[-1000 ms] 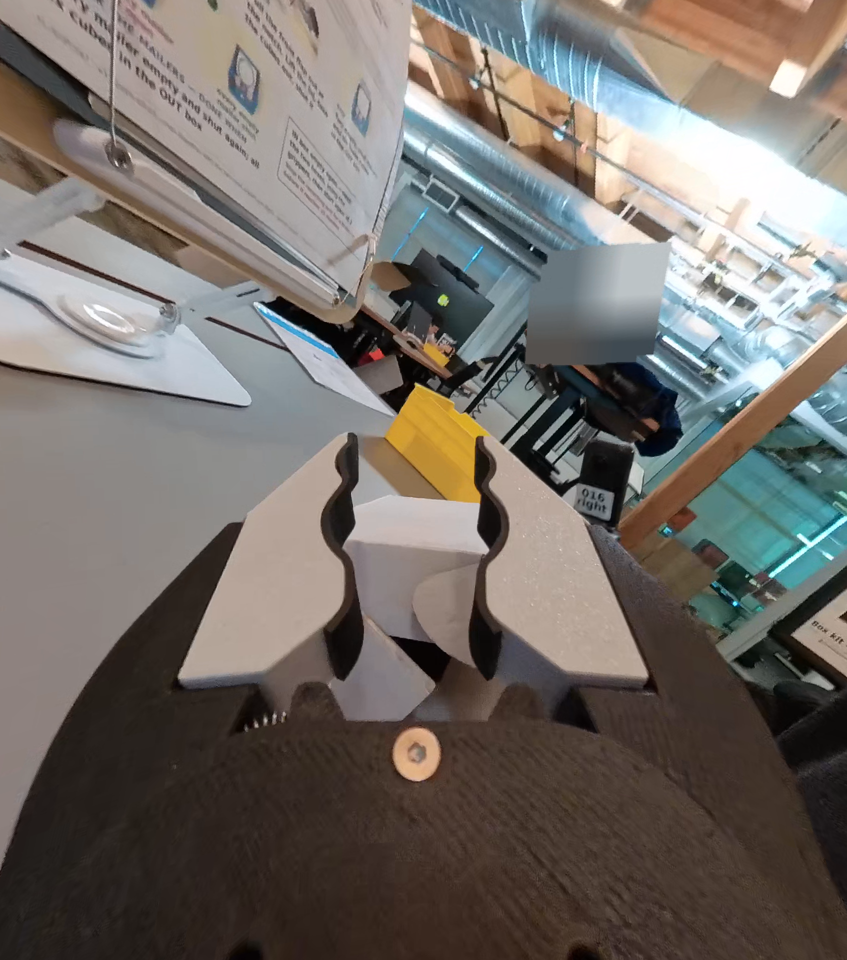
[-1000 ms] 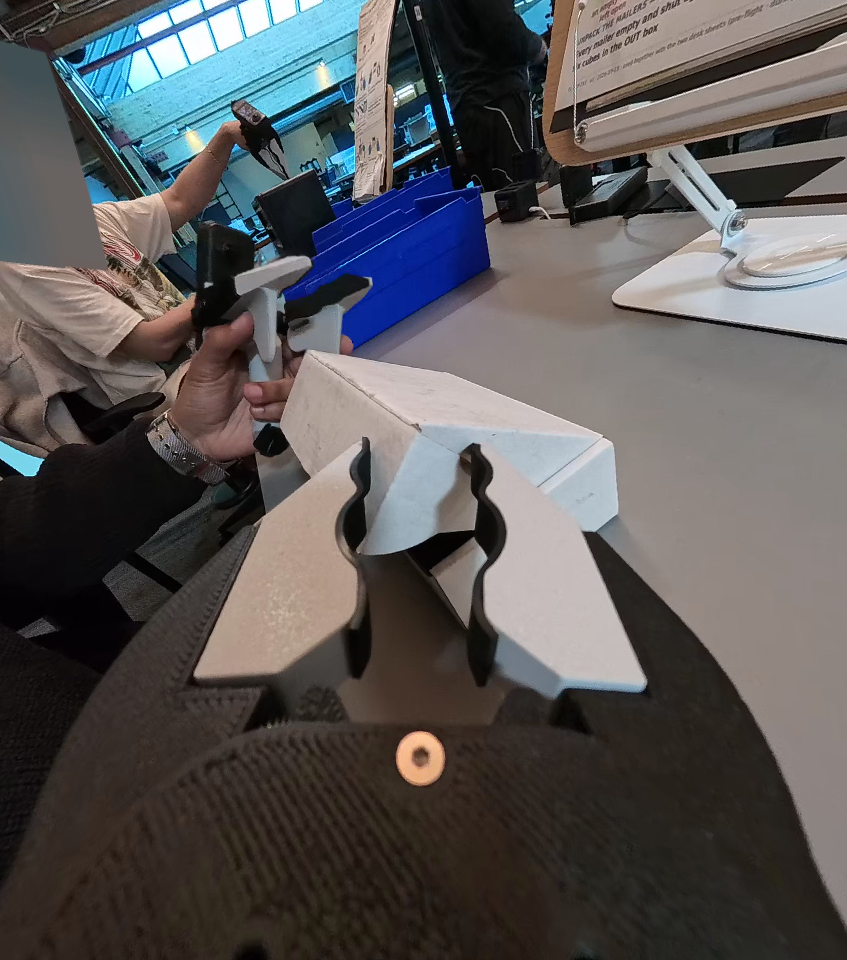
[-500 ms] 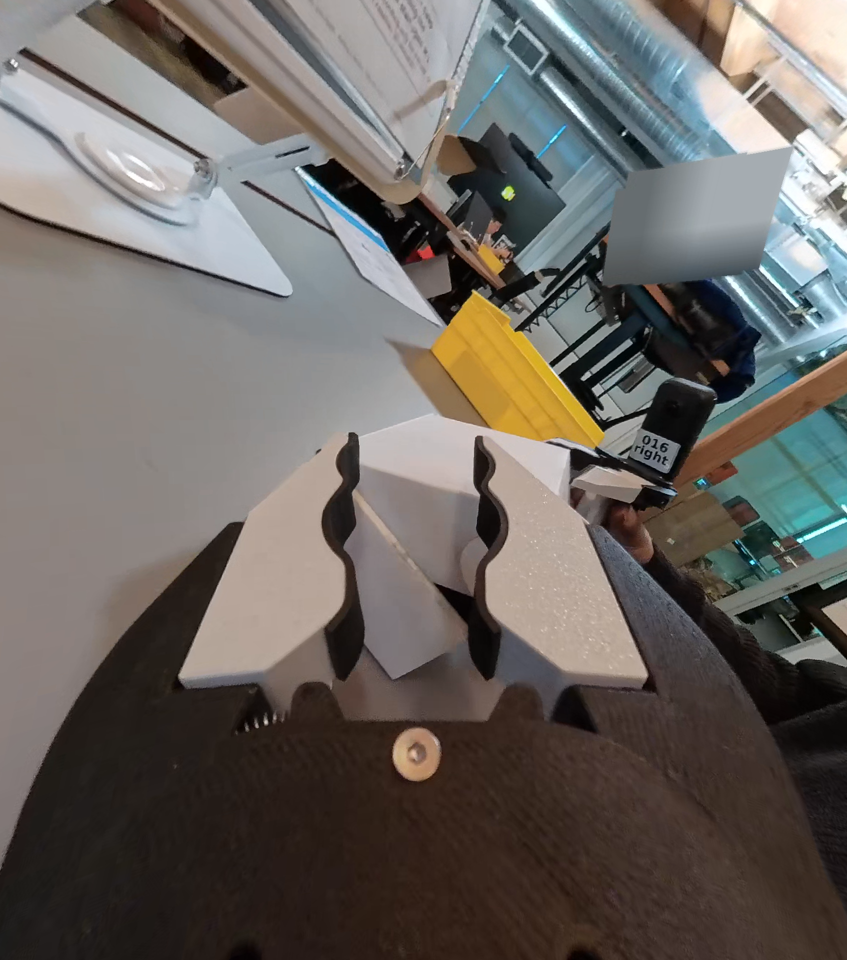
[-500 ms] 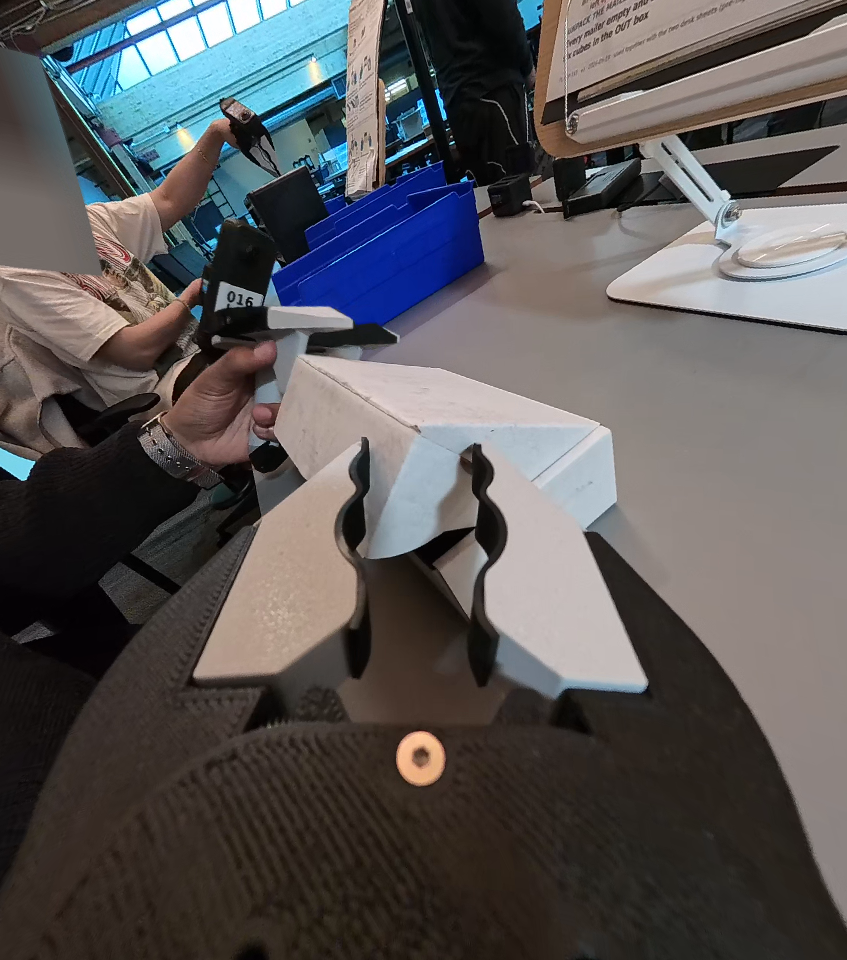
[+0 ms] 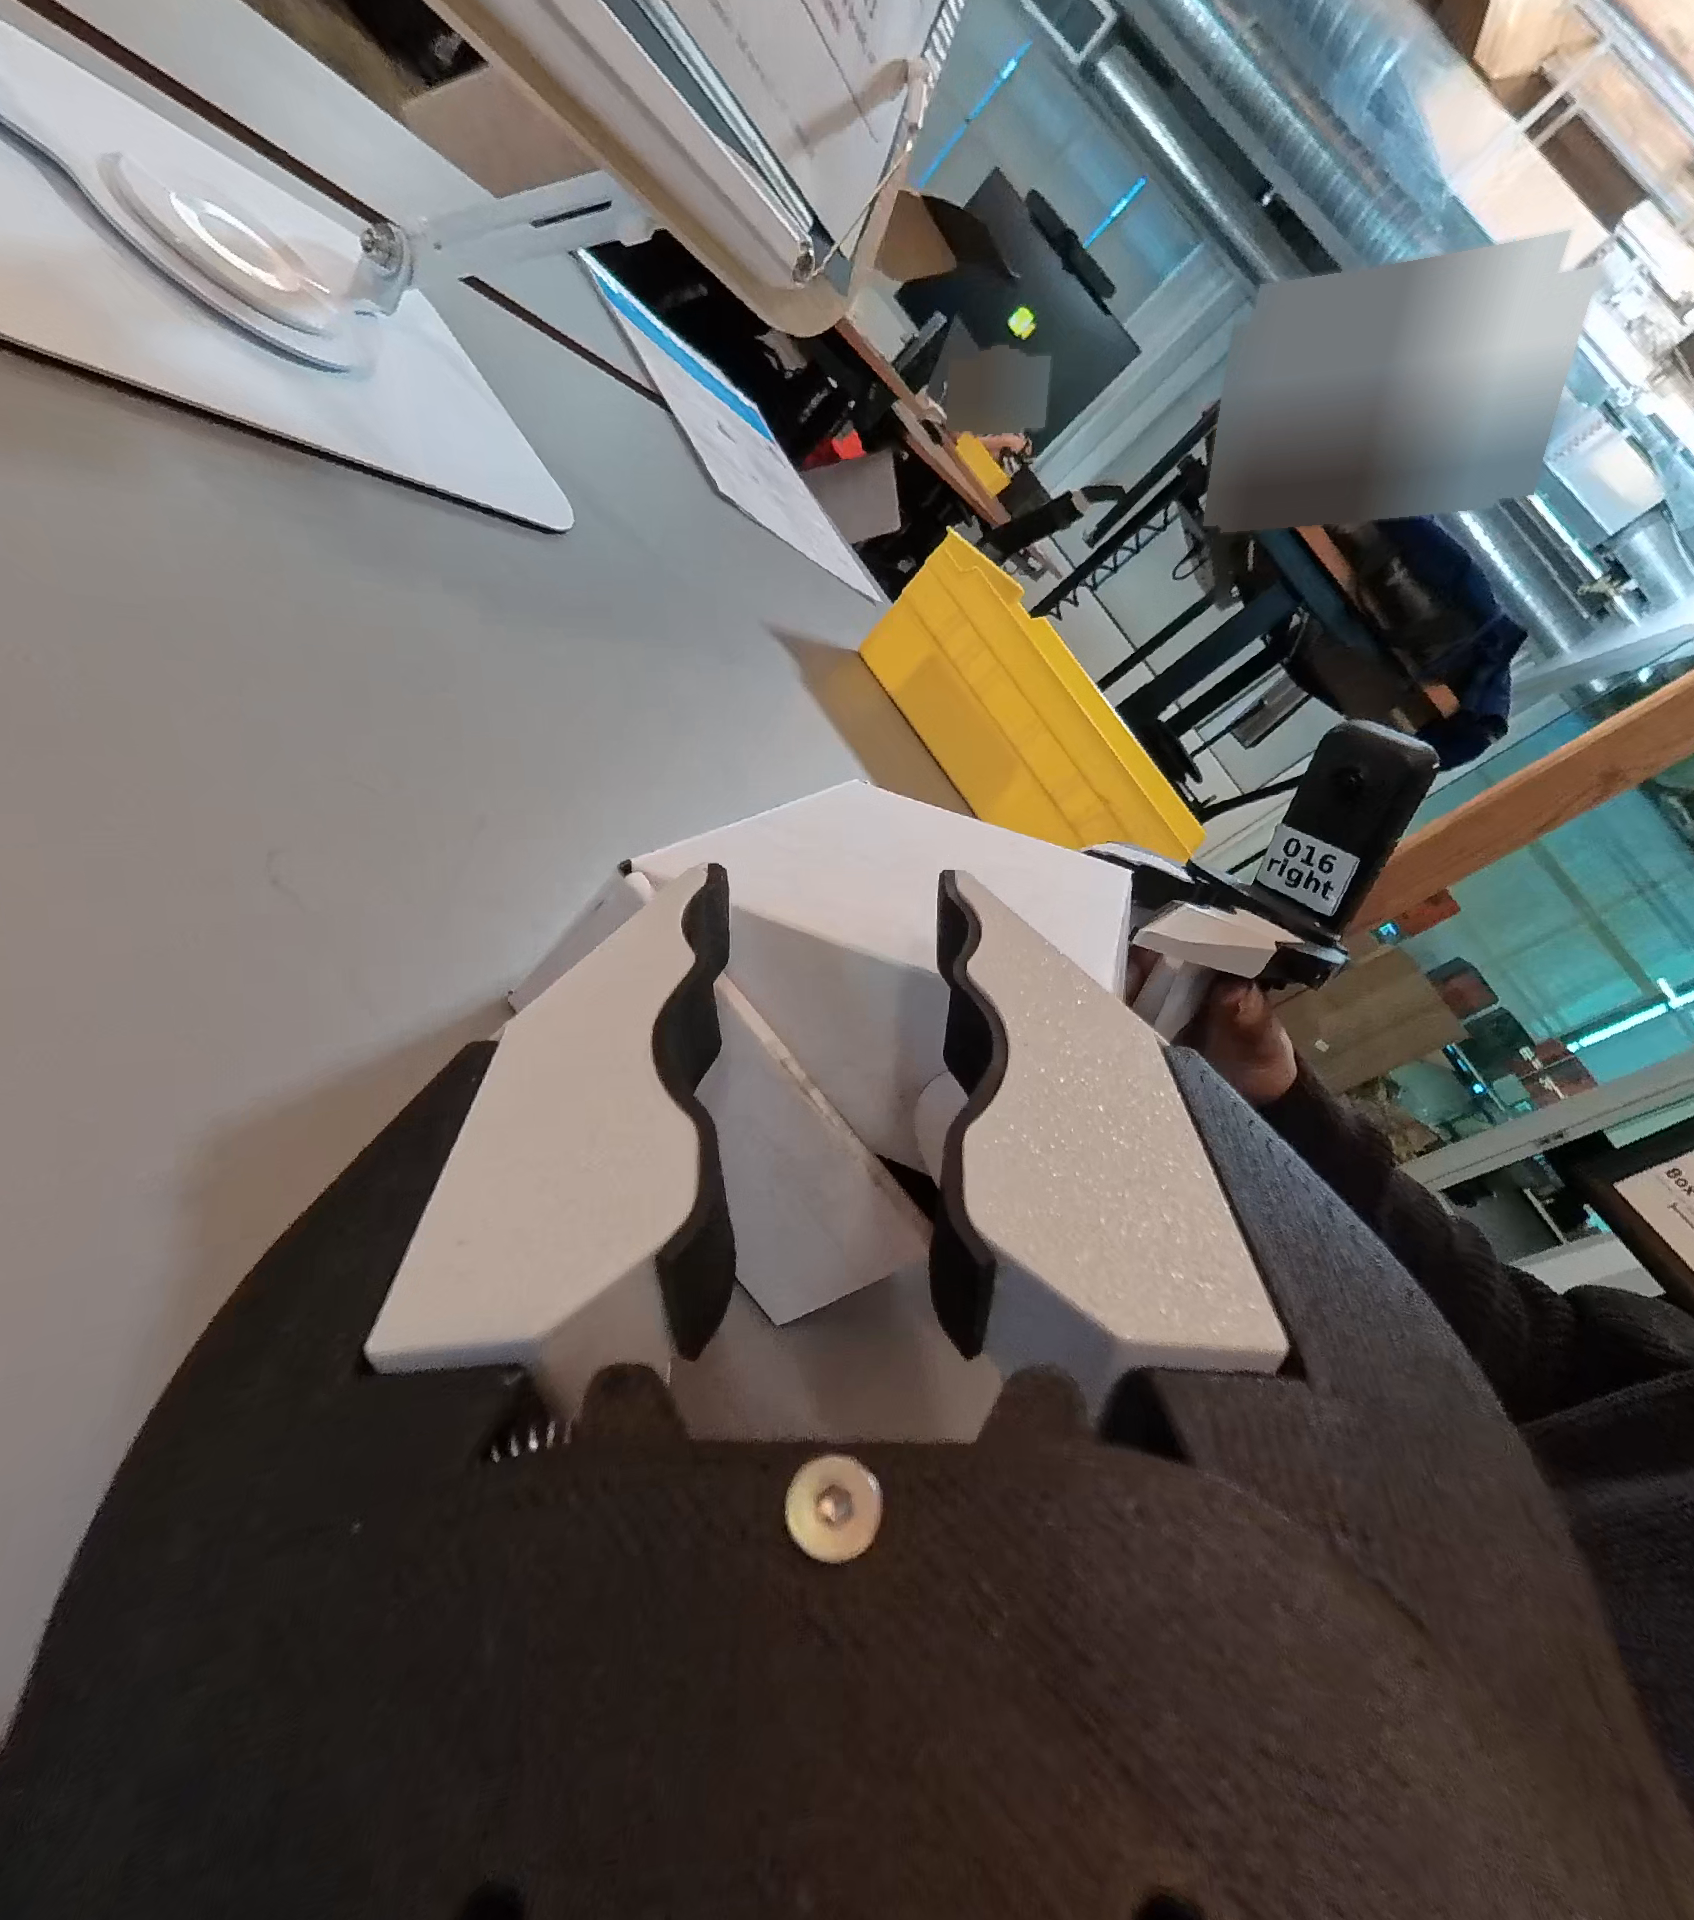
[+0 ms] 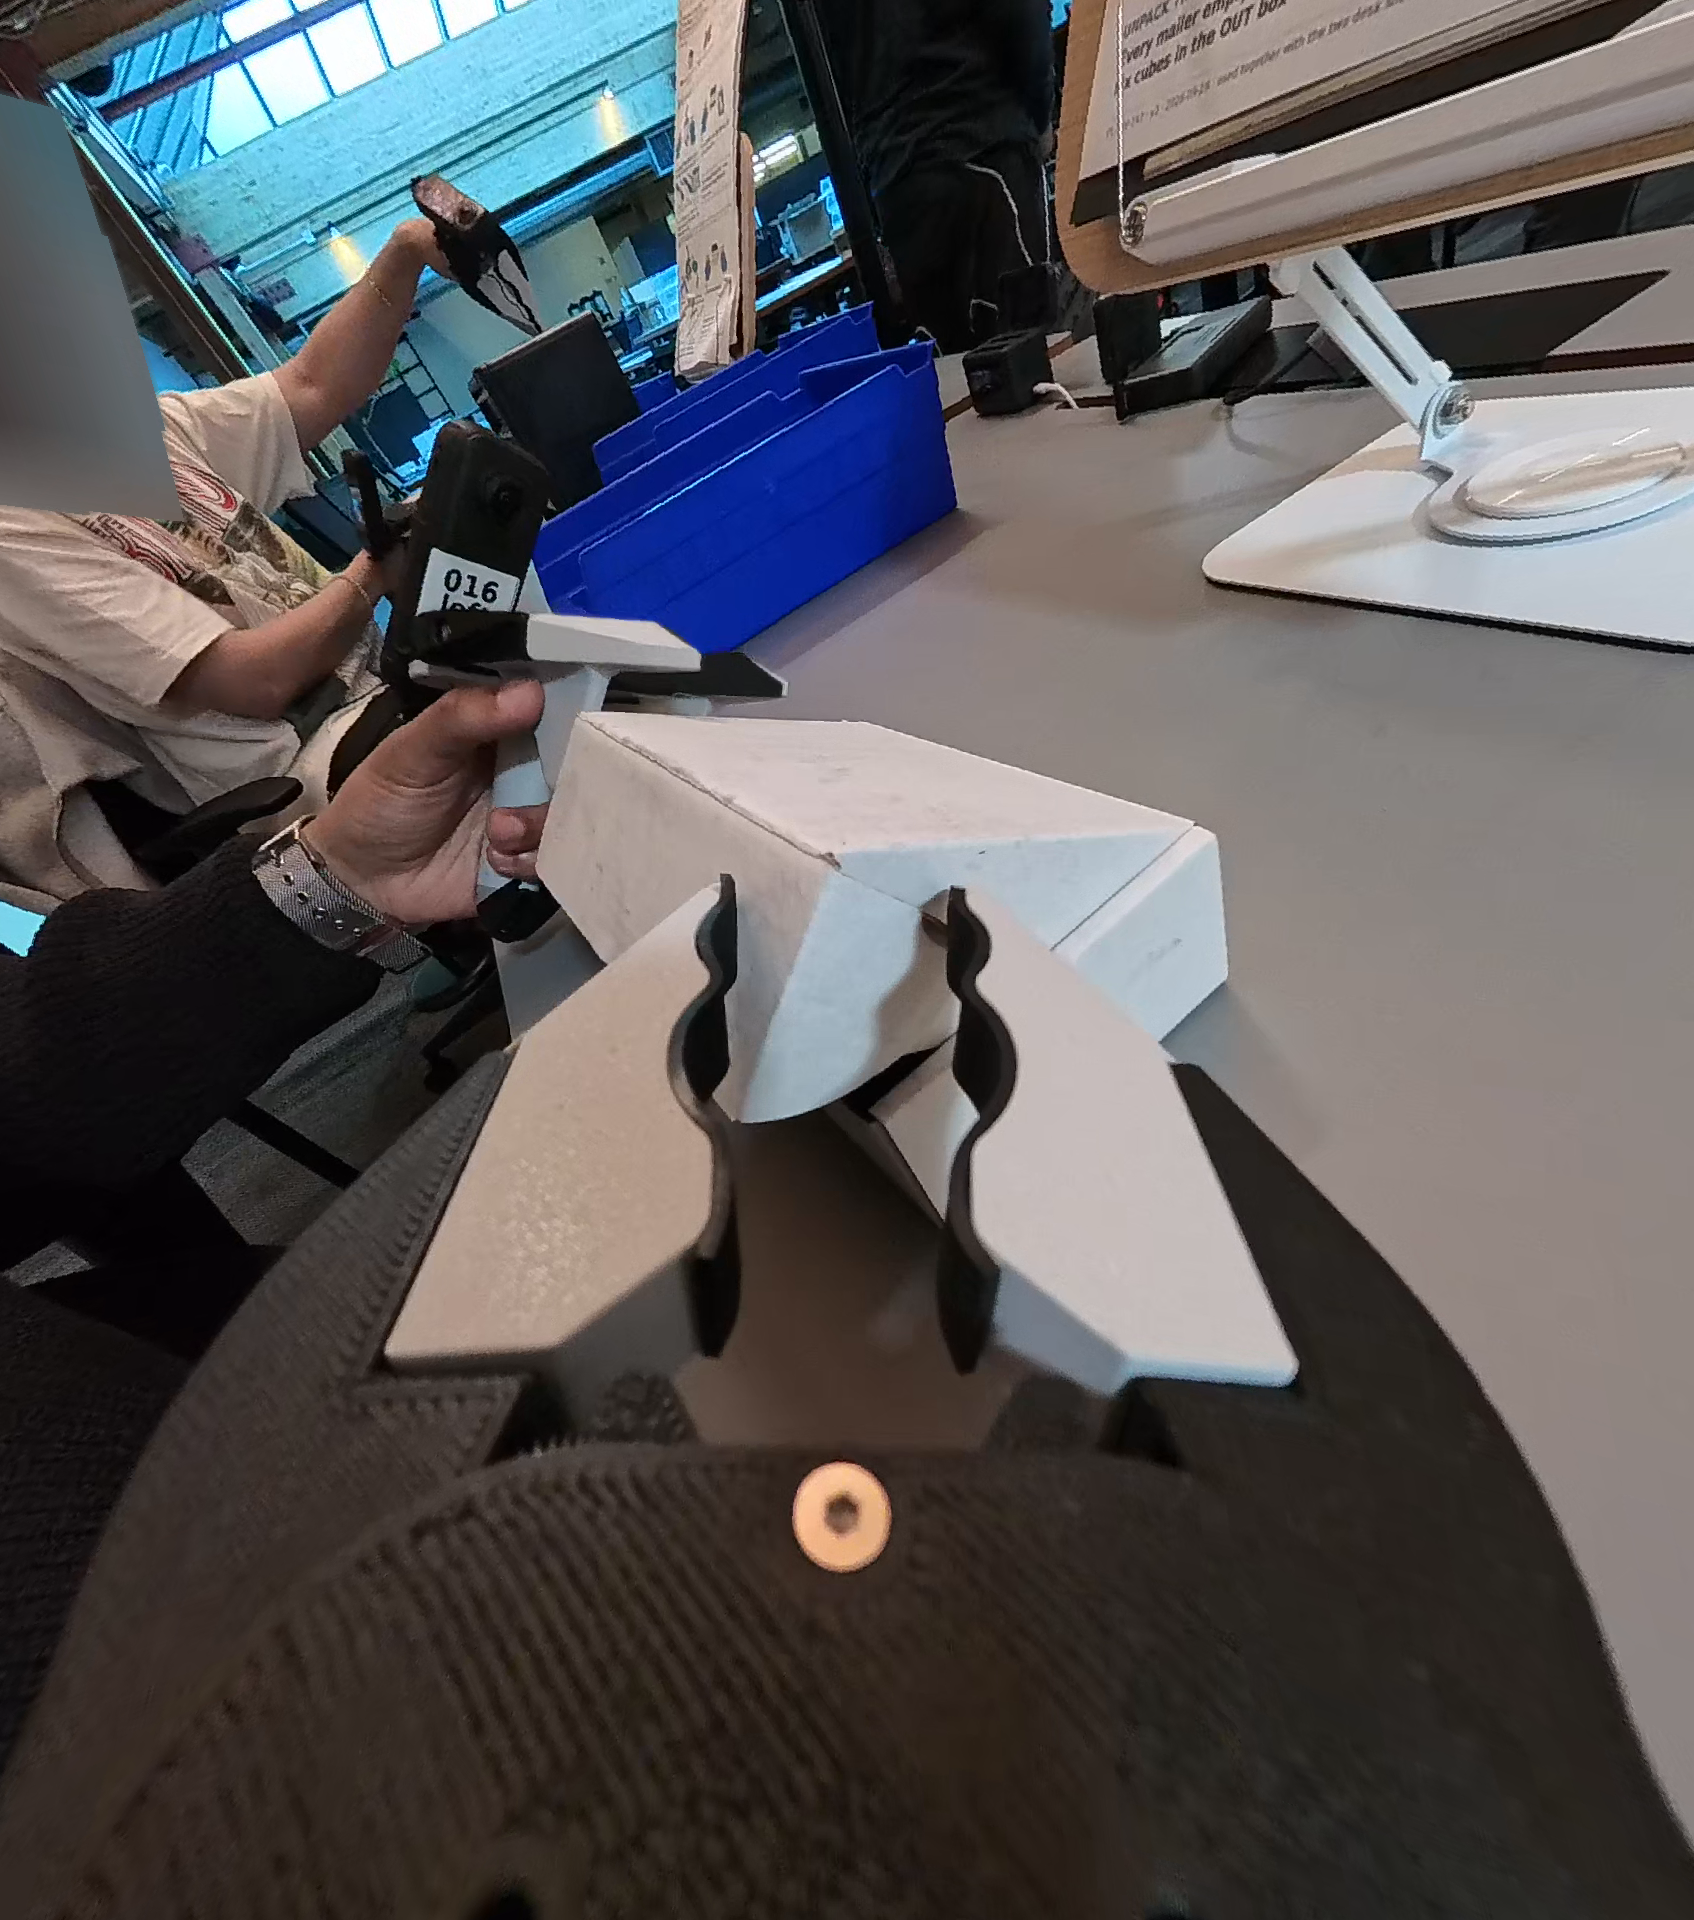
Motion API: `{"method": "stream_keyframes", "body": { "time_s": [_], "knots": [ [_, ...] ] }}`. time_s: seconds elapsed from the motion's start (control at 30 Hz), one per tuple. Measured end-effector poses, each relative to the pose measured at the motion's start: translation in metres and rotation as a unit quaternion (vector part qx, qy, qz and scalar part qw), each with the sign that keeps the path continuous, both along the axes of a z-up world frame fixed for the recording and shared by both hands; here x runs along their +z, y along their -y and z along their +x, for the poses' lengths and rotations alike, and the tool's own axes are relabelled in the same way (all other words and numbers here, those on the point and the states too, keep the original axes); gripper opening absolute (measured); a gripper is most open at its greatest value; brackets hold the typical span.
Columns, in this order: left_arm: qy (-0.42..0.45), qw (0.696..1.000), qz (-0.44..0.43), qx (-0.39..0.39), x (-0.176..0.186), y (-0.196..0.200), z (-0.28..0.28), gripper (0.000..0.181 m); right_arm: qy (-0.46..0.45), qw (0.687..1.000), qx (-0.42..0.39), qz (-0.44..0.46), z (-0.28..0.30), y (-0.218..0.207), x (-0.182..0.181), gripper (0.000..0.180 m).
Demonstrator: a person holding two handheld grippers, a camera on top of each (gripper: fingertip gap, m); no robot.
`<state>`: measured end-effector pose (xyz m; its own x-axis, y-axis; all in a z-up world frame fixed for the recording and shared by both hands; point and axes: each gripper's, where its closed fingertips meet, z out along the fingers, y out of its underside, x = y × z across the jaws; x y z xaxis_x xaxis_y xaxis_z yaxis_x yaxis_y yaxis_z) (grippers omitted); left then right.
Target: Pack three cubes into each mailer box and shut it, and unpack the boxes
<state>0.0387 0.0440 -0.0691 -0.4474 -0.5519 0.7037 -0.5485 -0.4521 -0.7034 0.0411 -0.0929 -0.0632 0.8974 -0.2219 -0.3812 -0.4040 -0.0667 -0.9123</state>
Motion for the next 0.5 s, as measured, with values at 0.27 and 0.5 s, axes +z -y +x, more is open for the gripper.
{"method": "stream_keyframes", "body": {
  "time_s": [0.27, 0.5],
  "knots": [
    [0.002, 1.0, -0.008, 0.01, 0.008, 0.0, -0.007, 0.039, 0.0, 1.0, -0.003, -0.005, 0.001, 0.003, -0.001, 0.041],
    [-0.019, 0.998, 0.06, -0.003, -0.005, 0.002, -0.027, 0.028, -0.004, 1.0, -0.007, 0.007, 0.003, 0.007, 0.003, 0.041]
  ]
}}
